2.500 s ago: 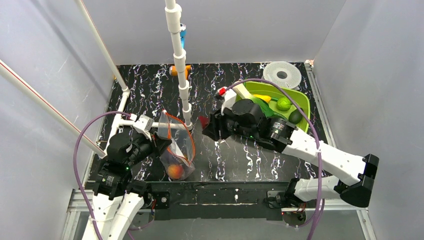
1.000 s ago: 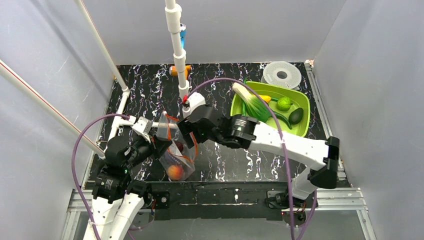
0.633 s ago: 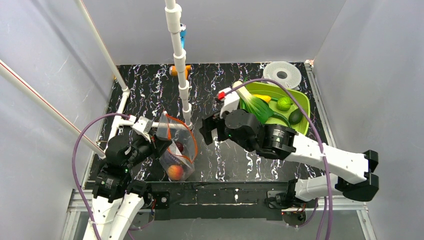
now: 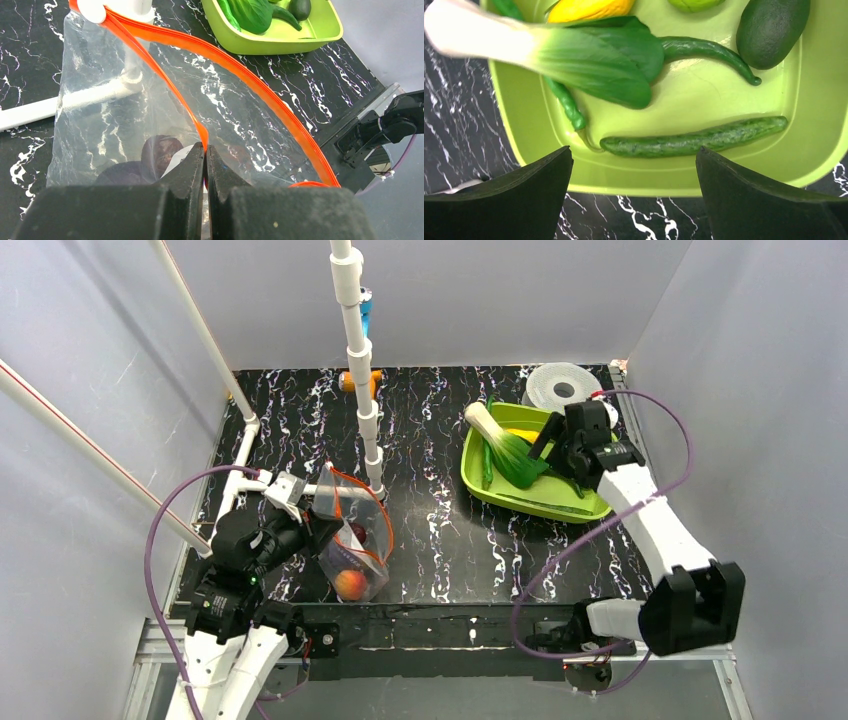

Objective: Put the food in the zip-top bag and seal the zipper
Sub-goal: Pick up the fake vegetable from the bin.

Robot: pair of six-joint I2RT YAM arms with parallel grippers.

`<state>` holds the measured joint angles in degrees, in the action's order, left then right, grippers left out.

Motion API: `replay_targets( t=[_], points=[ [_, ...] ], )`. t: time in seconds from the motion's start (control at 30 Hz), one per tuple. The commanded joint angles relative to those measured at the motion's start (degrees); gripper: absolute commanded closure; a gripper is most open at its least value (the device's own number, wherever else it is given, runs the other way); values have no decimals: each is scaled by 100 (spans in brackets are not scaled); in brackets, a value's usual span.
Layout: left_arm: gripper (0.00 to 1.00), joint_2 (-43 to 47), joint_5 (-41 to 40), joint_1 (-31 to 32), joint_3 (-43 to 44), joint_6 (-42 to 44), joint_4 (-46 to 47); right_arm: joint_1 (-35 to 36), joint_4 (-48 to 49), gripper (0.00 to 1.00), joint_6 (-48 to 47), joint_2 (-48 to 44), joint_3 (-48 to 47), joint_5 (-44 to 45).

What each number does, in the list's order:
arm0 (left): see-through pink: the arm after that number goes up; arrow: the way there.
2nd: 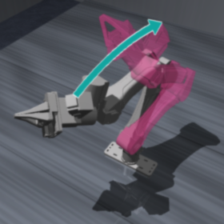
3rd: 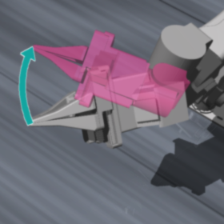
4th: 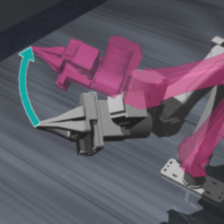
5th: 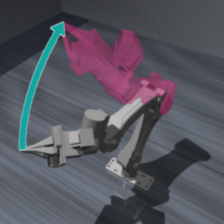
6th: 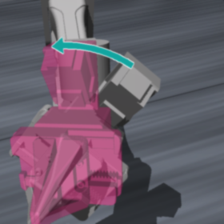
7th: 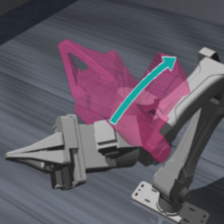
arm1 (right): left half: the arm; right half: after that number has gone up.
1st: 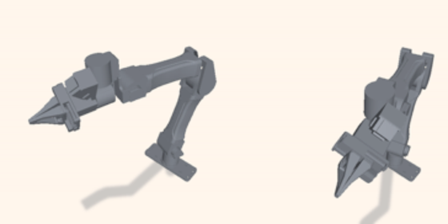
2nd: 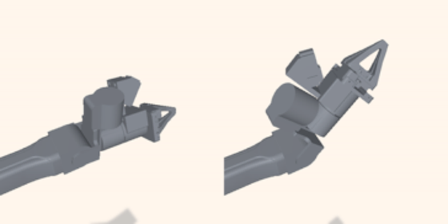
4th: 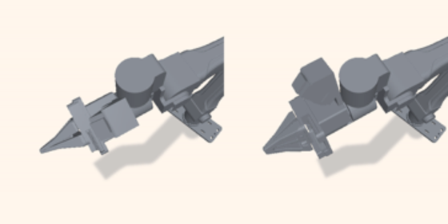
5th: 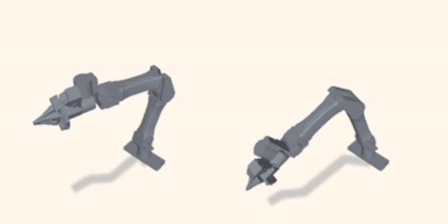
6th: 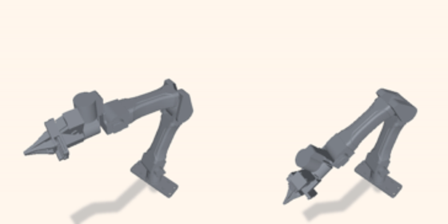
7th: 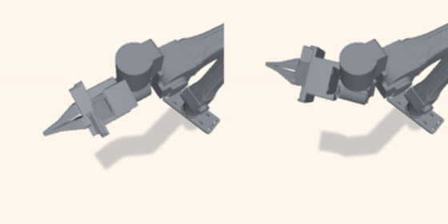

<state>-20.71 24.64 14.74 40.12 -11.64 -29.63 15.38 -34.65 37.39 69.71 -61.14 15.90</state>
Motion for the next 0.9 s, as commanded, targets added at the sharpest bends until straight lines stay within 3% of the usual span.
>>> replay_targets(
  t=[0.0, 0.13, 0.4, 0.7, 0.87],
  points=[
    [100, -66, 8, 3, 21, -1, 6, -599, 388, 1, 196, 659, -619, -1028],
    [100, -58, 6, 2, 21, 1, 1, -1056, 524, 2, 434, 1718, -1372, -1968],
    [100, -98, -31, 2, 19, 2, -15, -1125, -545, 1, 430, 4170, -3641, -2008],
    [100, -191, -21, 4, 27, 2, -8, -1116, 21, 2, 478, 4672, -3205, -1620],
    [100, -244, 10, -2, 31, 5, 5, -1118, -61, 4, 129, 5165, -3435, -1421]
  ],
)
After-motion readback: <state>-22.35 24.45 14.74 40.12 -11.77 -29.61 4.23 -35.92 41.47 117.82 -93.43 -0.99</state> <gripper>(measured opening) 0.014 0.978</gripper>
